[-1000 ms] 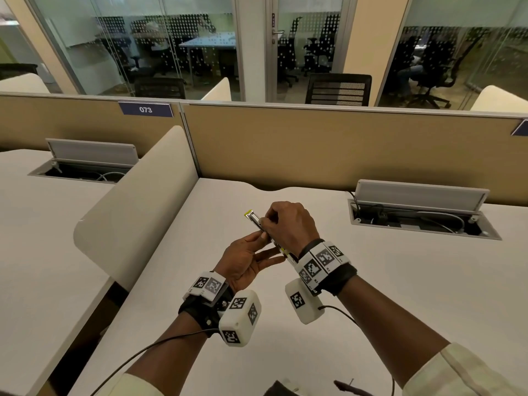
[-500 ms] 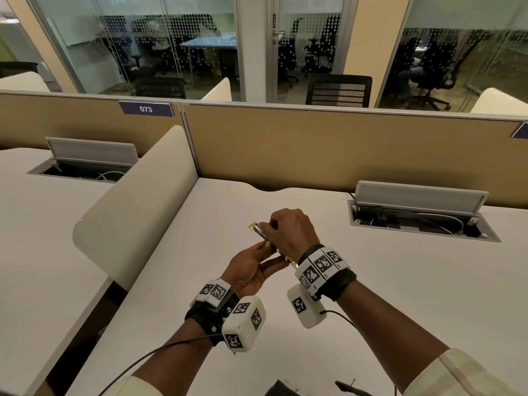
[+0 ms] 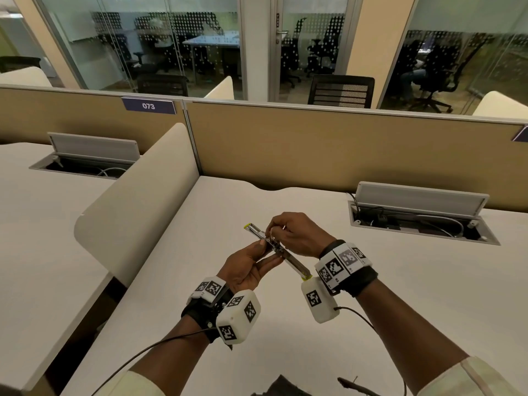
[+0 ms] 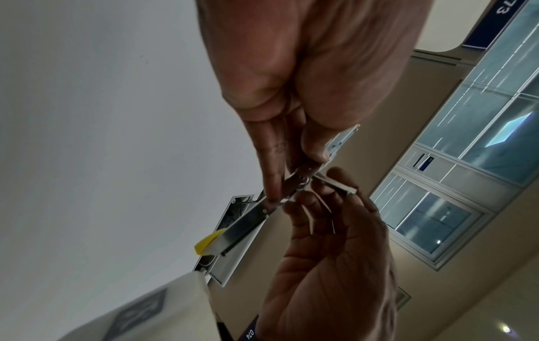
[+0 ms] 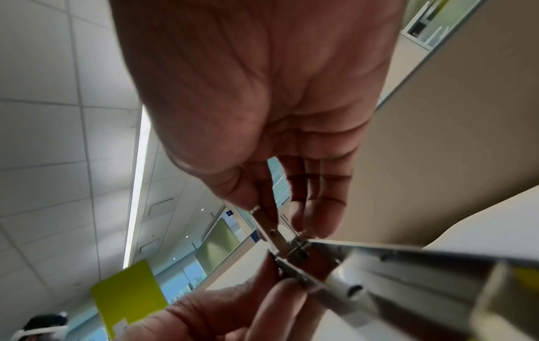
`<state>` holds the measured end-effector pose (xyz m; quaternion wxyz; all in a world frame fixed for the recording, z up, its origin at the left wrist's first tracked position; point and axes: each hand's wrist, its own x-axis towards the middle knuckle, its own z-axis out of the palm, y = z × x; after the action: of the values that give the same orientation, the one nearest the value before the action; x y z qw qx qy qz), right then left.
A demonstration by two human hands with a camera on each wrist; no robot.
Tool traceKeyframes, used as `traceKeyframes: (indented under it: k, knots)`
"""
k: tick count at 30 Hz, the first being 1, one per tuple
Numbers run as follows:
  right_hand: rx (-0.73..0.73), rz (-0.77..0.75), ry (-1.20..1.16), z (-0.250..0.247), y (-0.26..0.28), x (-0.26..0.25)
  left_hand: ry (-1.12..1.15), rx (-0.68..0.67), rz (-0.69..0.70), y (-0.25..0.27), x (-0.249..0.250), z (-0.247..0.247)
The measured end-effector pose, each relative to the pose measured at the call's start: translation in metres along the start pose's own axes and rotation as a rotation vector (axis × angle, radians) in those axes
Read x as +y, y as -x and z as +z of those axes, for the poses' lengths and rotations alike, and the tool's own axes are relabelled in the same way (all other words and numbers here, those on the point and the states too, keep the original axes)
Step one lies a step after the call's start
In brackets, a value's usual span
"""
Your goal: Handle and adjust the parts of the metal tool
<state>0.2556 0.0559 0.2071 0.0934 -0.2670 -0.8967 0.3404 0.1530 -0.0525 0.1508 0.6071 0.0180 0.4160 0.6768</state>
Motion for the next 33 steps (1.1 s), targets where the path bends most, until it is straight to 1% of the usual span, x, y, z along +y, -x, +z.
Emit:
traceKeyframes:
  k: [3, 8, 10, 13, 17, 19, 21, 25, 29, 33]
  knots:
    - [-0.07, 0.012, 0.067, -0.001, 0.0, -0.003, 0.002, -0.013, -0.011, 0.001, -0.001, 0.001]
    - [-0.116, 0.003, 0.094, 0.005, -0.002, -0.001, 0.005, -0.015, -0.014, 0.002, -0.001, 0.0]
    - [-0.111, 0.021, 0.08, 0.008, -0.004, 0.004, 0.009, -0.023, -0.02, 0.002, -0.001, -0.001]
    - [-0.017, 0.003, 0.054, 0.01, -0.004, 0.008, 0.03, -0.026, -0.021, 0.002, -0.001, -0.002]
    - [0.176, -0.109, -0.065, 0.011, -0.001, 0.008, 0.05, -0.002, -0.024, 0.0, -0.002, -0.003]
    - [0.214, -0.118, -0.081, 0.011, -0.002, 0.009, 0.053, 0.001, -0.022, -0.001, -0.003, -0.002]
    - [0.22, -0.12, -0.073, 0.011, -0.004, 0.008, 0.046, 0.002, -0.017, -0.002, -0.002, -0.003]
    - [0.17, -0.134, 0.016, 0.015, -0.008, 0.006, -0.018, 0.008, -0.008, -0.007, -0.002, -0.007]
    - [0.078, -0.151, 0.168, 0.018, -0.014, 0.004, -0.038, 0.028, 0.001, -0.01, -0.003, -0.01]
    - [-0.006, -0.148, 0.262, 0.024, -0.019, 0.002, -0.008, 0.051, 0.012, -0.012, -0.003, -0.013]
